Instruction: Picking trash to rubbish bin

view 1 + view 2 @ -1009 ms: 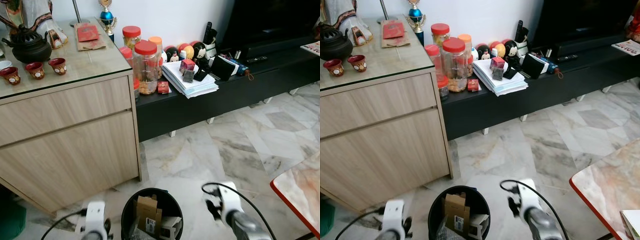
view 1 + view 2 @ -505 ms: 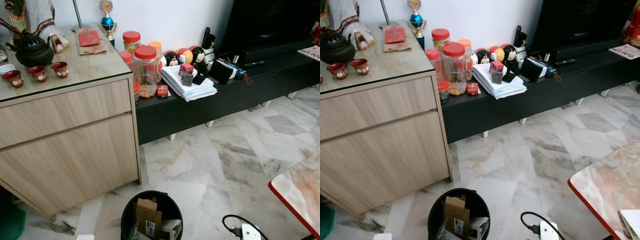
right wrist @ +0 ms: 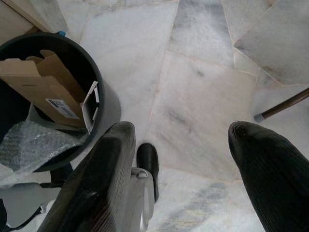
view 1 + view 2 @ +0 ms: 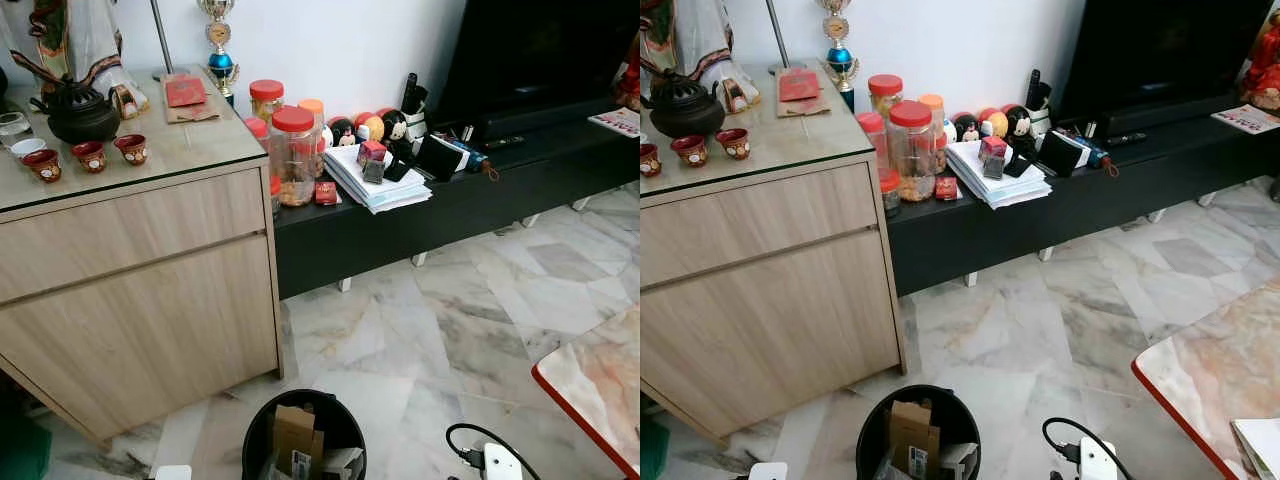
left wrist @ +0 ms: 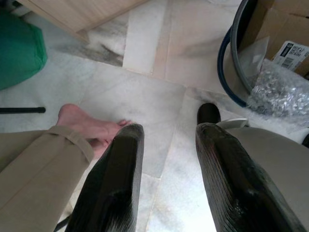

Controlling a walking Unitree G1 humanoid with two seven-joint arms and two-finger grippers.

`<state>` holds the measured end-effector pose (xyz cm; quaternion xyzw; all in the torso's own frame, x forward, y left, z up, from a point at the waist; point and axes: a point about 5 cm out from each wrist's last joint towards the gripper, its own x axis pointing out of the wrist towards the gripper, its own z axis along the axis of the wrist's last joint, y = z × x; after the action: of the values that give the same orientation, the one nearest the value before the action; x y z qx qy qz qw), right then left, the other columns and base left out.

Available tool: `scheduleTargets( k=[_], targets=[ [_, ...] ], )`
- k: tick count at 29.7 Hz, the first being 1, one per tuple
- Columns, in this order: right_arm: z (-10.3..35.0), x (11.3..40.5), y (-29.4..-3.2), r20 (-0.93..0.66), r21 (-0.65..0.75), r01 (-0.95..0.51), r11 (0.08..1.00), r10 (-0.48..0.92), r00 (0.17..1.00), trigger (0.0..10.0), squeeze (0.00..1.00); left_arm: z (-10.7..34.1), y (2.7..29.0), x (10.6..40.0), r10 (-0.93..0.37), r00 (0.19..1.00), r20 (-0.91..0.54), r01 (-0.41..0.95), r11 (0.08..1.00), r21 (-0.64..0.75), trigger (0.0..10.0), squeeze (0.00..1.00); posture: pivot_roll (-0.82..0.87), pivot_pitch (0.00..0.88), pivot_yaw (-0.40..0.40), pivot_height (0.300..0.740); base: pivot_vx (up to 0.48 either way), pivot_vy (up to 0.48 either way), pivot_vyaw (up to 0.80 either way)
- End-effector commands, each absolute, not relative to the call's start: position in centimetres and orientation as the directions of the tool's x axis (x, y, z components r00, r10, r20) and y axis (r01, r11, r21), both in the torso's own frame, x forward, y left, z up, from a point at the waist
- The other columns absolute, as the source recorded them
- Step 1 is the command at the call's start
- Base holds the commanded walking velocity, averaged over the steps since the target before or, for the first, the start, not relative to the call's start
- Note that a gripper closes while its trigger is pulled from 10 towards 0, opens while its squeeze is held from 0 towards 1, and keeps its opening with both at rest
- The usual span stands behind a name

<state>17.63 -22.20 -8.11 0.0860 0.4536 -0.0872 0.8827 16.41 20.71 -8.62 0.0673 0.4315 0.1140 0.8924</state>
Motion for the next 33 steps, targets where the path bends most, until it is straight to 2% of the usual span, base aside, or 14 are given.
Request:
scheduleTargets(
  k=[1,33],
  targets=[
    [-8.01,17.79,-22.29,-0.809,0.078,0.244,0.967,-0.081,0.582,10.0,0.0,-8.79,20.53,16.19,0.253,0.589,-0.767,-0.138,0.967,0.212,10.0,0.0,0.0,0.045,-0.048,0.74,-0.244,0.0,0.0],
    [-8.1,17.63,-22.18,-0.808,0.082,0.24,0.967,-0.076,0.584,10.0,0.0,-8.94,20.02,16.02,0.238,0.589,-0.772,-0.14,0.971,0.193,10.0,0.0,-0.01,0.067,-0.058,0.74,-0.3,0.0,0.0]
  ],
)
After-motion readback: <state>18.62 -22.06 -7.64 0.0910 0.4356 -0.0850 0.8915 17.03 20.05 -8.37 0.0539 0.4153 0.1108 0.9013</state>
